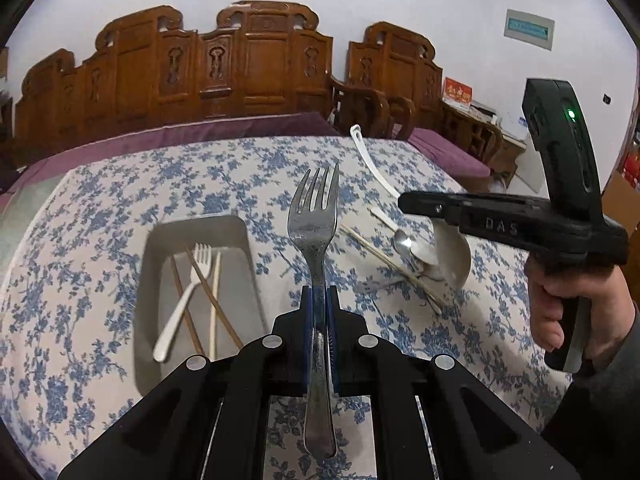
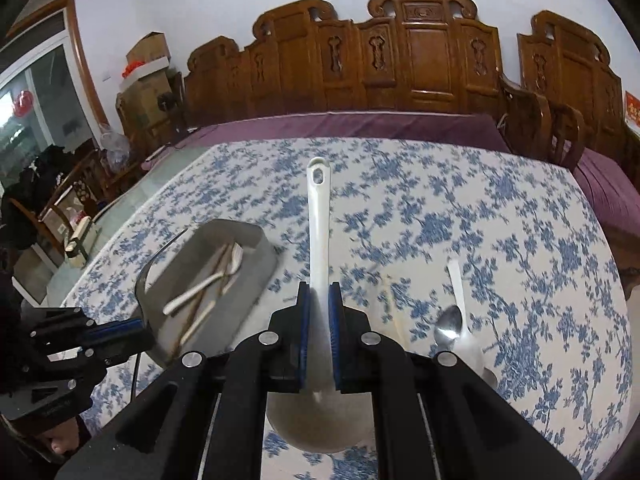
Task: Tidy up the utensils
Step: 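Lower the steel fork and white spoon into the tray and open both tools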
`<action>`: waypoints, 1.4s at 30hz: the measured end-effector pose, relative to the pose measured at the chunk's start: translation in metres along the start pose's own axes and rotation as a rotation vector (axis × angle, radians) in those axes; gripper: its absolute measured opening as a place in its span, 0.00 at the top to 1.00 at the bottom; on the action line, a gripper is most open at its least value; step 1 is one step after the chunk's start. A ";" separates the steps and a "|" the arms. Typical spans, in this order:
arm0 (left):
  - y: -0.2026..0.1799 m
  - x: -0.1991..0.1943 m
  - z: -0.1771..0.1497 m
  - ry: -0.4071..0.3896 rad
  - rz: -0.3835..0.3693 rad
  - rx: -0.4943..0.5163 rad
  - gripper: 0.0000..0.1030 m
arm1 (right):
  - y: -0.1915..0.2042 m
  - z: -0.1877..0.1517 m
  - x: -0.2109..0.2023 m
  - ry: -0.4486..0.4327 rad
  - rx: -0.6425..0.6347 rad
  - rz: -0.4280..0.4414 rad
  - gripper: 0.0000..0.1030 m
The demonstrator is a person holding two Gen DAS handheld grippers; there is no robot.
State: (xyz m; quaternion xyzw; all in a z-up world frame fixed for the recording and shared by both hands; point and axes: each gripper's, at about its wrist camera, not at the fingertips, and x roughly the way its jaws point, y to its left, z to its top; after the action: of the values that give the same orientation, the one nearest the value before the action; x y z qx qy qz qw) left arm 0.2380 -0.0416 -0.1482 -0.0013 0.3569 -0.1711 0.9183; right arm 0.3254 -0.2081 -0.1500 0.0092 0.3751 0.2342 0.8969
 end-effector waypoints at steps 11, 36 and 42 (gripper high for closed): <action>0.031 -0.025 0.017 -0.034 0.073 -0.020 0.94 | 0.031 -0.005 0.004 0.015 -0.026 0.033 0.89; 0.096 0.033 0.001 0.057 0.157 -0.114 0.94 | 0.070 -0.011 0.028 0.052 -0.057 0.082 0.89; 0.104 0.047 -0.002 0.080 0.141 -0.140 0.94 | 0.077 -0.012 0.033 0.057 -0.056 0.090 0.89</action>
State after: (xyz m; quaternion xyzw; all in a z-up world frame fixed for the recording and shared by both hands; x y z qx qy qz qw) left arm 0.3016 0.0413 -0.1938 -0.0334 0.4038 -0.0804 0.9107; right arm 0.3055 -0.1273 -0.1658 -0.0056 0.3932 0.2848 0.8742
